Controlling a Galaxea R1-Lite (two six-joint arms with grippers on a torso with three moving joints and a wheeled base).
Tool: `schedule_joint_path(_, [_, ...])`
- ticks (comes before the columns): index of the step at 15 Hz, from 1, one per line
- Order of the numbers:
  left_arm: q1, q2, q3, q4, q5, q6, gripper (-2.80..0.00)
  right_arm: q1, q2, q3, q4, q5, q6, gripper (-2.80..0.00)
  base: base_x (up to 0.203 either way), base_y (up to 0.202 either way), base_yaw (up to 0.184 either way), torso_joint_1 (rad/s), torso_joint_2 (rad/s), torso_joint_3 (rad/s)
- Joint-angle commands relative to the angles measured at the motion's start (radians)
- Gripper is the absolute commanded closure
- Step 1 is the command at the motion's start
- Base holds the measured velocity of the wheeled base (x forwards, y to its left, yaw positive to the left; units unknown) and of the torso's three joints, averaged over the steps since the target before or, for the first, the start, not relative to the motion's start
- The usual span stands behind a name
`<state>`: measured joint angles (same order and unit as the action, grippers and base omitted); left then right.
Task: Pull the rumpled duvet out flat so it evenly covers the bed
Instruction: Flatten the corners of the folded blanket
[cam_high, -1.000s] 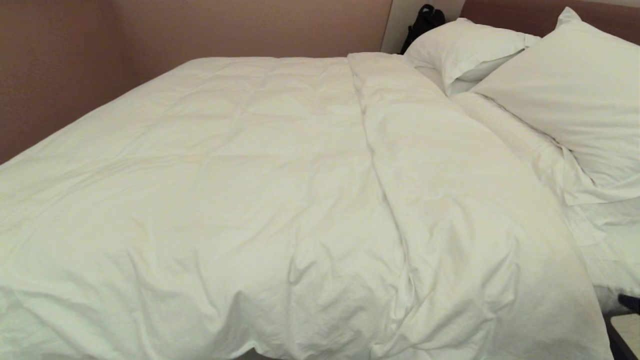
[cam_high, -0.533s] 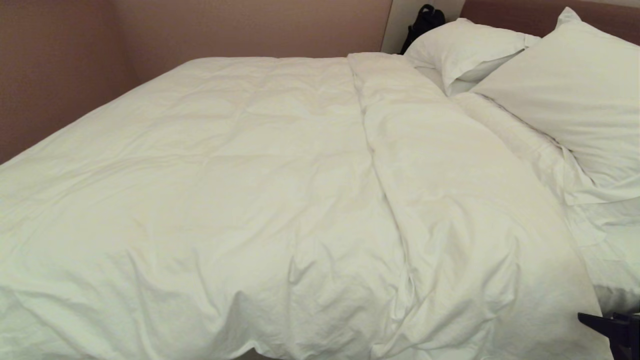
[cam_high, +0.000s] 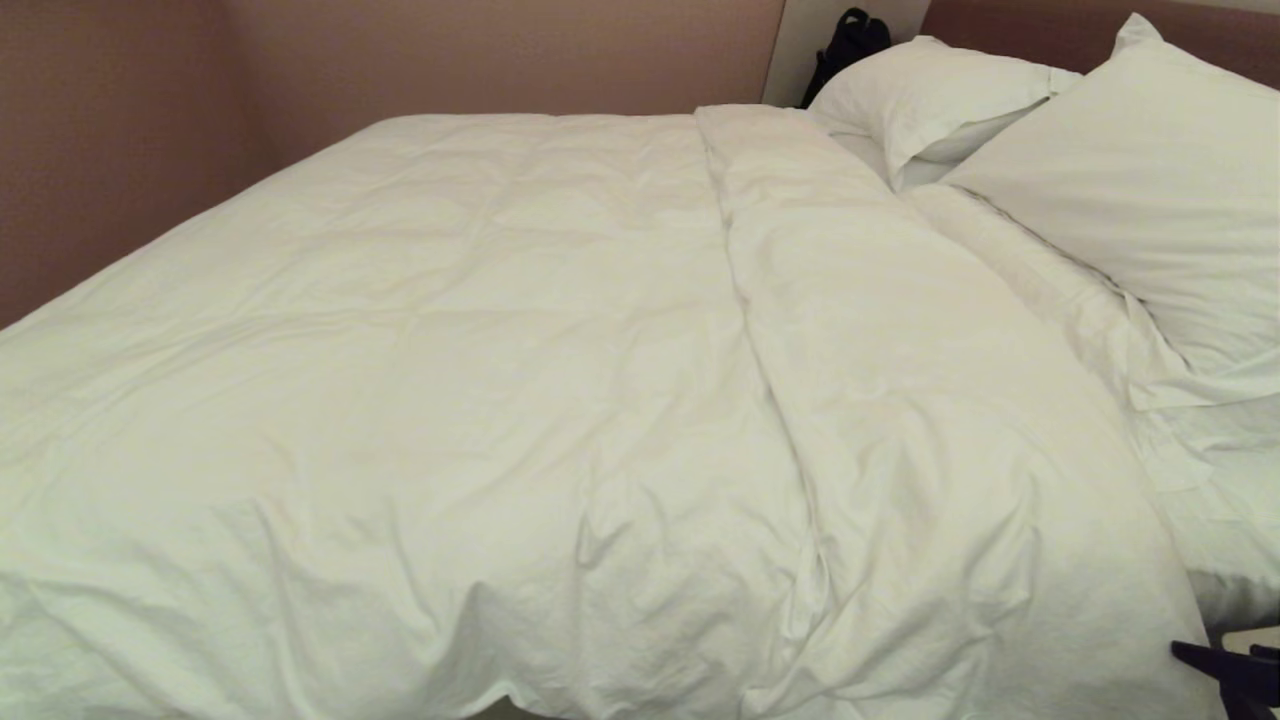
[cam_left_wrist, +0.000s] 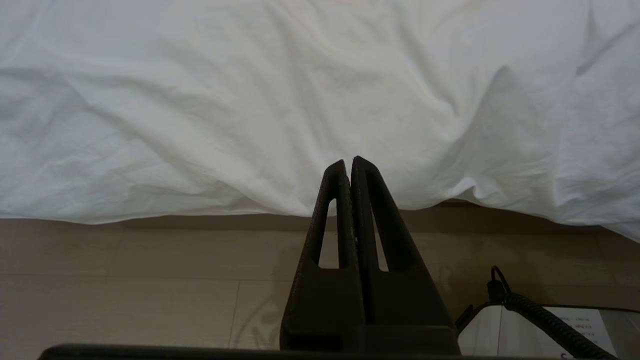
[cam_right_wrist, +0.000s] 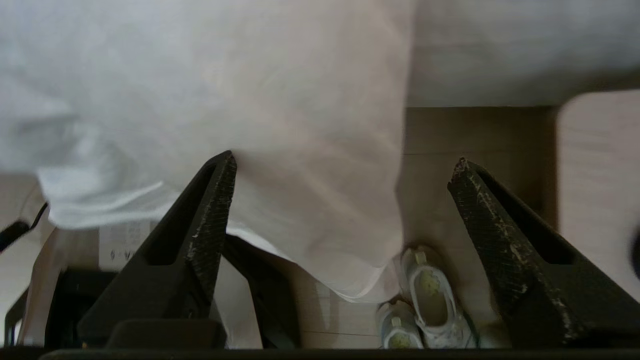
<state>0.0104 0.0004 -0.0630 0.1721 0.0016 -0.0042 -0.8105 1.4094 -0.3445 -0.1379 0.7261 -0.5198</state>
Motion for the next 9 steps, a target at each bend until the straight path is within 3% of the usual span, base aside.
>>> schedule_joint_path(1, [0.000,0.000,0.000,0.001,0.000,0.000,0.00,-0.015,0.040,0.005,0.000,0.148,-0.220,-2.80,0.000,0.000,0.000,0.000,0.00,0.000])
schedule_joint_path(9, [0.000,0.000,0.000,0.001,0.000,0.000,0.00,0.008,0.086,0.021,0.000,0.195,-0.291,-2.80,0.000,0.000,0.000,0.000,0.00,0.000])
